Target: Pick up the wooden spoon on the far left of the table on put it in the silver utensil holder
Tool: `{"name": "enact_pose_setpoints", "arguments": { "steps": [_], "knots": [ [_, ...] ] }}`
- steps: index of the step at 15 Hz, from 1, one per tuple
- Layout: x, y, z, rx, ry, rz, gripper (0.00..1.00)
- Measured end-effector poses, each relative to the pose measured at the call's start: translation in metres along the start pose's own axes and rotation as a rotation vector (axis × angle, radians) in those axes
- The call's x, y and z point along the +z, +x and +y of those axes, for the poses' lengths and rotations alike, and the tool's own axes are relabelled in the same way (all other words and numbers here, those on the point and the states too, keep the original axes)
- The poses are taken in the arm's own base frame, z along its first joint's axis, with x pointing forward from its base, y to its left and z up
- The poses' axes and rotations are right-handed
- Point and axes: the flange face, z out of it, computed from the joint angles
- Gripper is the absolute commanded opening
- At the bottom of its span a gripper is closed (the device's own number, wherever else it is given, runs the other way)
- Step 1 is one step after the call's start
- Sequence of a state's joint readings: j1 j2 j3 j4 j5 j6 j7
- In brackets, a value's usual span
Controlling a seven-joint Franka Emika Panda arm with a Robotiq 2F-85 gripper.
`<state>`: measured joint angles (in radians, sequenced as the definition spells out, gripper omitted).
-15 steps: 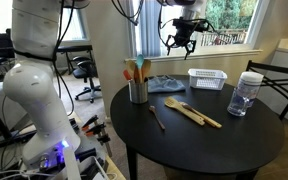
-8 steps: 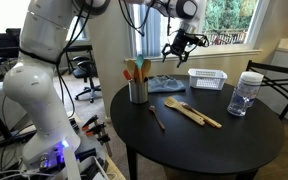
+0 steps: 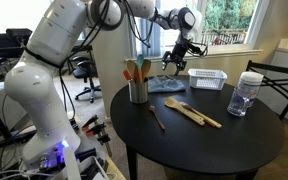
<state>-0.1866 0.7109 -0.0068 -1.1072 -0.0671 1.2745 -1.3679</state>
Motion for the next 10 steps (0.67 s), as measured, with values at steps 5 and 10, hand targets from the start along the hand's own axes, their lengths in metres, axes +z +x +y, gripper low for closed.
{"name": "enact_pose_setpoints", "arguments": {
  "steps": [5, 10],
  "knots": [
    [0.009, 0.024, 0.021, -0.051, -0.118, -0.138, 1.00],
    [0.022, 0.030, 0.041, -0.070, -0.228, -0.119, 1.00]
  ]
}}
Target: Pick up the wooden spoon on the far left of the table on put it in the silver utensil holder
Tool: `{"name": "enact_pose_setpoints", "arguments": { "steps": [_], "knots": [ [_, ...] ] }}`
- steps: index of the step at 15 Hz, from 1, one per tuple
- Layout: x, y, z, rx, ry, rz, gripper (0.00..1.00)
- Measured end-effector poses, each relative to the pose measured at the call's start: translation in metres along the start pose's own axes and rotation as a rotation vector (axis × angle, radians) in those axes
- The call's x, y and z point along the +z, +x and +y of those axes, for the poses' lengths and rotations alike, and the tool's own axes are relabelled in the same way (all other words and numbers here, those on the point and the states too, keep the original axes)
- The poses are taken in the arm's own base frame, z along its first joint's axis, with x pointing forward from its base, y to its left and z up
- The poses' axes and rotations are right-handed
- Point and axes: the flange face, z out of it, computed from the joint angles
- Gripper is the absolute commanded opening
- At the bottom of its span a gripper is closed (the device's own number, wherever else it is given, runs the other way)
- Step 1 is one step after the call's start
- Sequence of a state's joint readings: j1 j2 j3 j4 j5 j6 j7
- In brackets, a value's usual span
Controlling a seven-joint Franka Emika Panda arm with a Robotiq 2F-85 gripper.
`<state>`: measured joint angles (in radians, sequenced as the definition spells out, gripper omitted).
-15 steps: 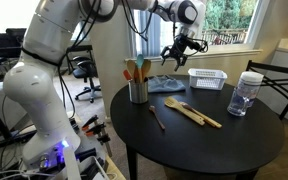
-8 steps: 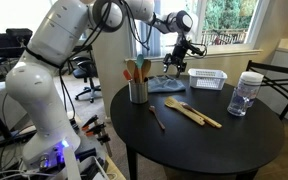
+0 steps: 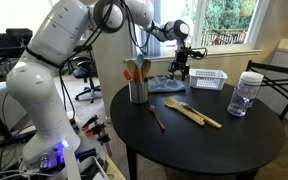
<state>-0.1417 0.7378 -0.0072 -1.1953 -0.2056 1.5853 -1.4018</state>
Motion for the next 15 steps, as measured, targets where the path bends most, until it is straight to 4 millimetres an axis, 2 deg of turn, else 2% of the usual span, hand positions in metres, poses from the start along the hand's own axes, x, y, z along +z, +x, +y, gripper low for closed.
{"name": "enact_pose_setpoints", "arguments": {
  "steps": [4, 9, 11, 15],
  "knots": [
    [0.024, 0.005, 0.000, -0.014, -0.009, -0.007, 1.00],
    [0.056, -0.004, -0.007, -0.020, 0.015, -0.054, 1.00],
    [0.063, -0.007, -0.014, -0.036, 0.068, -0.062, 1.00],
    [0.065, -0.006, -0.015, -0.042, 0.077, -0.064, 1.00]
  ]
}}
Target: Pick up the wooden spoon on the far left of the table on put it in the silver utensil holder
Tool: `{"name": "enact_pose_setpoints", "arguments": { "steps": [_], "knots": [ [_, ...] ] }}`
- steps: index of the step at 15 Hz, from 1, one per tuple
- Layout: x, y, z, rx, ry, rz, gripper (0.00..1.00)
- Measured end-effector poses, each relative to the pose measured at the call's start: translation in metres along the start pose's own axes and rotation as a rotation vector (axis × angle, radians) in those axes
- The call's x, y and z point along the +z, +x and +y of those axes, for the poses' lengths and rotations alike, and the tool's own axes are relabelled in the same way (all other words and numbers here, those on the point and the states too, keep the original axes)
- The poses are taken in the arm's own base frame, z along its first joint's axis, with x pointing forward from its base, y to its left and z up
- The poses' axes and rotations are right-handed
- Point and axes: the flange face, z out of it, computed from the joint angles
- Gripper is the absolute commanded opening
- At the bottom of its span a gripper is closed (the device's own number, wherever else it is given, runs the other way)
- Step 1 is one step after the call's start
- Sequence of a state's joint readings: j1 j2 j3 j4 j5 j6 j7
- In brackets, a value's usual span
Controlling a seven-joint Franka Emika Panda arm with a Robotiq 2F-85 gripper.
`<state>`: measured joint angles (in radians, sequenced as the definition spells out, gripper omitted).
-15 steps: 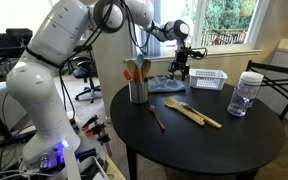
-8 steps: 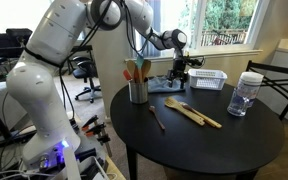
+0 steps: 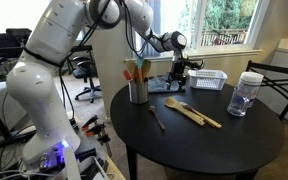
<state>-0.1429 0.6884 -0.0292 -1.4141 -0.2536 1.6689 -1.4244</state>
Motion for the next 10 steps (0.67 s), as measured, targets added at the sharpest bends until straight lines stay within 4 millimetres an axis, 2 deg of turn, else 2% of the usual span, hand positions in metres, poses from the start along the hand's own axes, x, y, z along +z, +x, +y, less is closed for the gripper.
{"name": "enact_pose_setpoints", "arguments": {
  "steps": [6, 10],
  "knots": [
    [0.000, 0.003, 0.002, 0.000, -0.017, 0.004, 1.00],
    [0.016, 0.025, 0.010, 0.013, -0.119, 0.013, 1.00]
  ]
}}
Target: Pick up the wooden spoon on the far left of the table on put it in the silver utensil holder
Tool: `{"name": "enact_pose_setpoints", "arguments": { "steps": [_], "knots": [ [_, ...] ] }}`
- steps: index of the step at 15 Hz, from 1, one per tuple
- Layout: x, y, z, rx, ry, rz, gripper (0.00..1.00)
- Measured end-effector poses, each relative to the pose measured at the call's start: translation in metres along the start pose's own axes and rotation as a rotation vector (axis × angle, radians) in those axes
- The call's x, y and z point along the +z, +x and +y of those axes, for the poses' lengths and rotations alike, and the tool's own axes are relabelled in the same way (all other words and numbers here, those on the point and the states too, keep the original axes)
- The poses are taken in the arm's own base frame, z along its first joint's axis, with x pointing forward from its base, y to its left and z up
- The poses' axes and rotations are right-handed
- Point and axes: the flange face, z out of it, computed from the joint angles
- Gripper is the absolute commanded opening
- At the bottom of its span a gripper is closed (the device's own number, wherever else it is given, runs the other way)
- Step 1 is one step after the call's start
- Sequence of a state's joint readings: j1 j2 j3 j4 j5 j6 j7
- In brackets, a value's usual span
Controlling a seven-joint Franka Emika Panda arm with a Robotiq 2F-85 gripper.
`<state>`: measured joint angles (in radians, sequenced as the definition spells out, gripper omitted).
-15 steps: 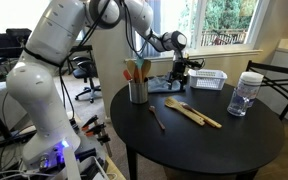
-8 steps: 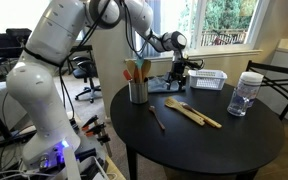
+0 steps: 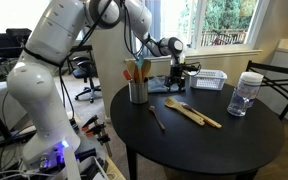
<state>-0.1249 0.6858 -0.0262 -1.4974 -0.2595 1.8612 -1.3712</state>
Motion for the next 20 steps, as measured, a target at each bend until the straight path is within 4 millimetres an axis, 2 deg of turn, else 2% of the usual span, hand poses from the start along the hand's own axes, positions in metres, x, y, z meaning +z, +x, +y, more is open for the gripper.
{"name": "enact_pose_setpoints", "arguments": {
  "steps": [3, 6, 13, 20],
  "knots": [
    [0.021, 0.017, -0.002, 0.009, -0.091, -0.017, 1.00],
    [0.045, 0.029, -0.013, 0.010, -0.178, -0.041, 1.00],
    [0.096, 0.033, -0.046, -0.014, -0.317, -0.078, 1.00],
    [0.111, 0.036, -0.070, -0.088, -0.431, -0.080, 1.00]
  ]
}}
